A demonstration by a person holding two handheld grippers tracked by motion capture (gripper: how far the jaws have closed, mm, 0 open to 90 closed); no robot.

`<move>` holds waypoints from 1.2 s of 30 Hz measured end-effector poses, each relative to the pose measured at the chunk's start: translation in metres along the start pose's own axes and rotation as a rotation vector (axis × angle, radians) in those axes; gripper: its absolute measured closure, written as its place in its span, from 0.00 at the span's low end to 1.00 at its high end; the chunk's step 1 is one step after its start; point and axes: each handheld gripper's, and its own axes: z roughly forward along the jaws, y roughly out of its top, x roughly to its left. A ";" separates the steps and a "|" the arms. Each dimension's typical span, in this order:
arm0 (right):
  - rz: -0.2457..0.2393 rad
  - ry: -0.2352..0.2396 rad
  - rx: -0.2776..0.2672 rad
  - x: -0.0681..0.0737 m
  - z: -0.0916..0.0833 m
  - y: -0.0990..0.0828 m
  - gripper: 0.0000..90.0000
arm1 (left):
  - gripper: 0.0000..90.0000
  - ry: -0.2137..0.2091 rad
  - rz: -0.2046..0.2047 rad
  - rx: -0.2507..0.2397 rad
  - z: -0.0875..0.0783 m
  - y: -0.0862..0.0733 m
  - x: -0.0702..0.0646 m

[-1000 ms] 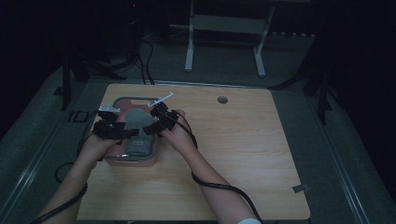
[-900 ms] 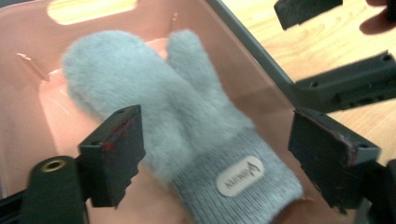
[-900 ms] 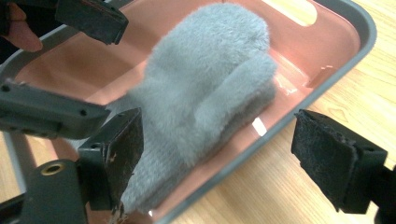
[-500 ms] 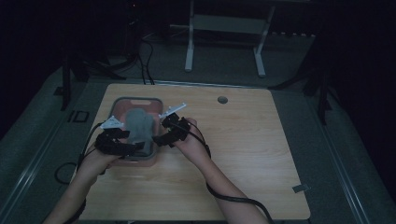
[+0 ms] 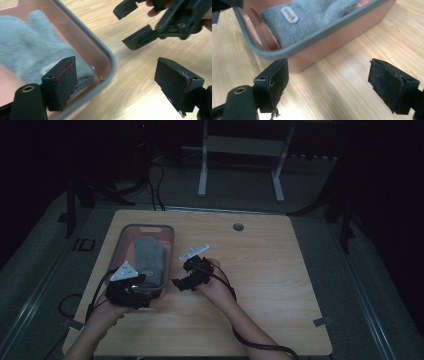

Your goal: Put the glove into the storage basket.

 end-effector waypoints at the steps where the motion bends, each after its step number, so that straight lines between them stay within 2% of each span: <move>1: 0.000 0.003 0.001 0.000 -0.001 -0.005 0.18 | 0.21 -0.010 0.002 -0.001 0.000 -0.002 -0.004; 5: -0.001 0.004 0.000 -0.001 -0.003 -0.015 0.18 | 0.21 -0.027 0.028 0.011 0.001 -0.012 -0.017; 11: -0.010 0.003 0.021 -0.004 0.001 -0.035 0.18 | 0.21 -0.043 0.039 0.013 0.010 -0.028 -0.027; 16: -0.030 0.032 0.034 -0.005 0.005 -0.050 0.18 | 0.21 -0.053 0.047 0.021 0.024 -0.041 -0.028; 17: -0.044 0.028 0.032 -0.006 0.005 -0.053 0.18 | 0.21 -0.053 0.041 0.020 0.028 -0.044 -0.028; 21: -0.042 0.041 0.024 -0.009 0.008 -0.063 0.17 | 0.21 -0.067 0.019 0.023 0.038 -0.054 -0.026; 24: -0.064 0.035 0.021 -0.011 0.009 -0.071 0.17 | 0.21 -0.074 0.021 0.028 0.044 -0.058 -0.026; 31: -0.071 0.028 -0.003 -0.017 0.012 -0.088 0.16 | 0.21 -0.080 0.033 0.029 0.054 -0.065 -0.028; 36: -0.079 0.028 0.002 -0.018 0.014 -0.092 0.16 | 0.21 -0.088 0.029 0.036 0.056 -0.067 -0.027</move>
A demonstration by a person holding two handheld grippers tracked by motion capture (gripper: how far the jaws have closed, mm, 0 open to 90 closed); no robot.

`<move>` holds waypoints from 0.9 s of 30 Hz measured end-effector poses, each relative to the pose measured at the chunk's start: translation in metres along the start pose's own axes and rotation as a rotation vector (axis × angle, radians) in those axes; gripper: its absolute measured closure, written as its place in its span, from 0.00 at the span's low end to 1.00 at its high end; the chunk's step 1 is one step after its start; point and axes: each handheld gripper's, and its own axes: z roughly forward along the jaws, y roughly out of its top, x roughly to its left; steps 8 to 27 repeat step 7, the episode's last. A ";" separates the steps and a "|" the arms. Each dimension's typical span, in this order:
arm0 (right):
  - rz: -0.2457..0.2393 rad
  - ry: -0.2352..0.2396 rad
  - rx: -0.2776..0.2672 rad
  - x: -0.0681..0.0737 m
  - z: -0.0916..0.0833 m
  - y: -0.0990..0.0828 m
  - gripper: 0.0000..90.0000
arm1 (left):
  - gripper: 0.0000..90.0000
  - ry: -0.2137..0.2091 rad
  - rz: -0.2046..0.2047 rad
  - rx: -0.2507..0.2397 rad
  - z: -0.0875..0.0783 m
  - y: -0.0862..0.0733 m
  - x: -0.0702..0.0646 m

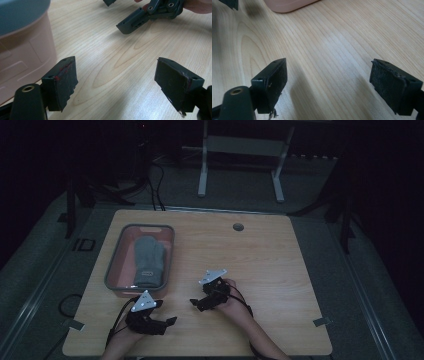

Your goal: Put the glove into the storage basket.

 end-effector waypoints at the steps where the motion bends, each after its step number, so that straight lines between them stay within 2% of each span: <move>1: -0.002 0.006 -0.002 0.000 0.000 0.000 0.16 | 0.21 -0.007 -0.006 0.001 0.001 -0.001 0.000; 27: 0.002 0.005 -0.004 0.000 0.001 0.001 0.16 | 0.21 -0.010 -0.003 -0.008 0.001 -0.001 0.000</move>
